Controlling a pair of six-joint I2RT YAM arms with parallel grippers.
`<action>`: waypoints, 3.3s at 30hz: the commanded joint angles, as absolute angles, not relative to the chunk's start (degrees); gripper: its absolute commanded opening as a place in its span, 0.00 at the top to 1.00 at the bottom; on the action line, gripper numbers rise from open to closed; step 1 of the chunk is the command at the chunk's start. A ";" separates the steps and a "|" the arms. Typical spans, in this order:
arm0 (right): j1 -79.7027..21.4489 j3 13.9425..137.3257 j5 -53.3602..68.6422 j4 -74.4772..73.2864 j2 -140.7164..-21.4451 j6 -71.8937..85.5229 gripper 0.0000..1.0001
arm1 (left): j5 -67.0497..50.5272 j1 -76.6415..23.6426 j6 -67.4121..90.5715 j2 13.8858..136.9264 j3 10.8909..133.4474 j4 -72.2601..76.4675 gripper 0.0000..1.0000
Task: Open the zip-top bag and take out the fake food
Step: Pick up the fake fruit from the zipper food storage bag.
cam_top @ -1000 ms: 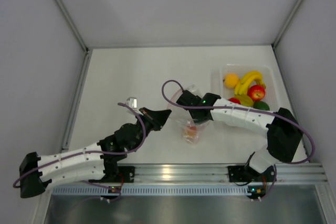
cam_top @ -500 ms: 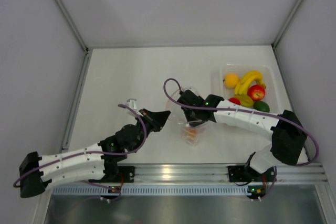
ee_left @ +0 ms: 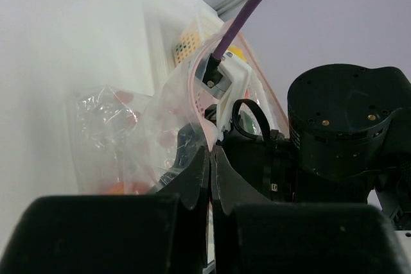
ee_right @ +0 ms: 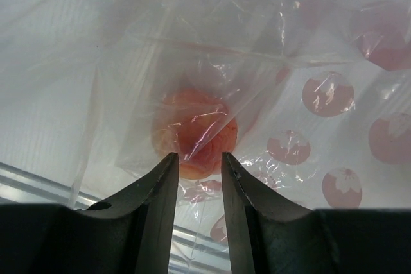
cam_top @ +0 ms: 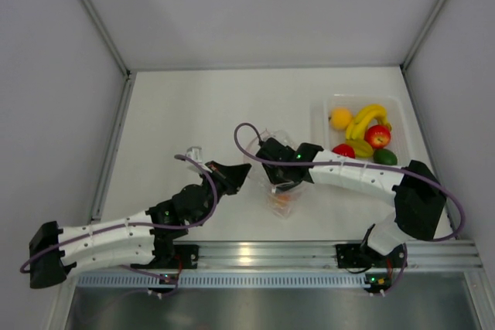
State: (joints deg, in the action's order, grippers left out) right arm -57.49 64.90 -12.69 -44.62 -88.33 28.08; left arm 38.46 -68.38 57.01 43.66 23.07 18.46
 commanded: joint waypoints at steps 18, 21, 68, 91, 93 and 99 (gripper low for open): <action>-58.27 64.25 -3.96 -48.16 -87.80 15.39 0.59 | 41.40 -68.64 55.72 42.98 22.68 20.74 1.00; -58.27 64.25 -4.04 -48.08 -87.89 14.77 0.57 | 41.83 -68.64 55.28 42.80 22.68 20.74 1.00; -58.89 57.92 3.60 -25.05 -88.24 21.10 0.34 | 42.63 -68.64 54.75 43.51 22.85 20.83 1.00; -63.54 64.25 -19.86 -40.60 -96.86 24.35 0.36 | 41.13 -68.64 54.67 43.07 23.99 20.83 1.00; -63.46 64.34 -21.97 -43.05 -96.16 24.43 0.36 | 41.05 -68.64 54.41 42.80 24.17 20.83 1.00; -60.13 62.67 -28.12 -51.40 -91.59 23.47 0.37 | 40.96 -68.64 53.88 41.92 24.52 20.74 1.00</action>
